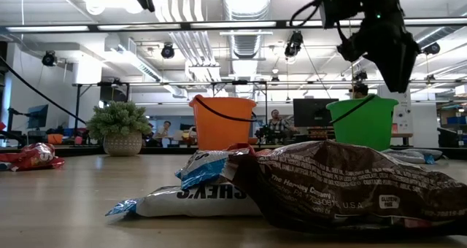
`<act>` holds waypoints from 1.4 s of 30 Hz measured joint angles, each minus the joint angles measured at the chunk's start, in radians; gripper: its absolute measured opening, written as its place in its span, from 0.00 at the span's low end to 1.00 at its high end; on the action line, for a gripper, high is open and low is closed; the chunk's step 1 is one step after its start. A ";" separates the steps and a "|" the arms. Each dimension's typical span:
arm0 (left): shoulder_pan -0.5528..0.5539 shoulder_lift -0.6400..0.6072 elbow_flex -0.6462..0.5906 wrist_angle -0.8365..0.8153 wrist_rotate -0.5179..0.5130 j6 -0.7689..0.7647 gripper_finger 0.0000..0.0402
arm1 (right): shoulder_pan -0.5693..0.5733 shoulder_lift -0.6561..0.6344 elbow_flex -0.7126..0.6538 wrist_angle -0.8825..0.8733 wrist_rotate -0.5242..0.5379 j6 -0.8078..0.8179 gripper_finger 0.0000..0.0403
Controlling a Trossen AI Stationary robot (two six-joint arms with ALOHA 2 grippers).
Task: Sort candy
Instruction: Put the white chocolate into the orange bucket
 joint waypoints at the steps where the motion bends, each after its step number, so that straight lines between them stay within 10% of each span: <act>1: 0.001 0.000 0.000 0.001 -0.010 -0.008 0.52 | -0.009 -0.010 -0.015 0.003 -0.008 0.000 0.57; 19: 0.024 0.002 -0.001 0.000 -0.128 -0.210 0.52 | -0.021 -0.164 -0.253 0.151 -0.071 -0.018 0.57; 42: 0.187 0.080 -0.002 0.049 -0.132 -0.078 0.52 | -0.155 -0.158 -0.391 0.343 -0.112 -0.116 0.57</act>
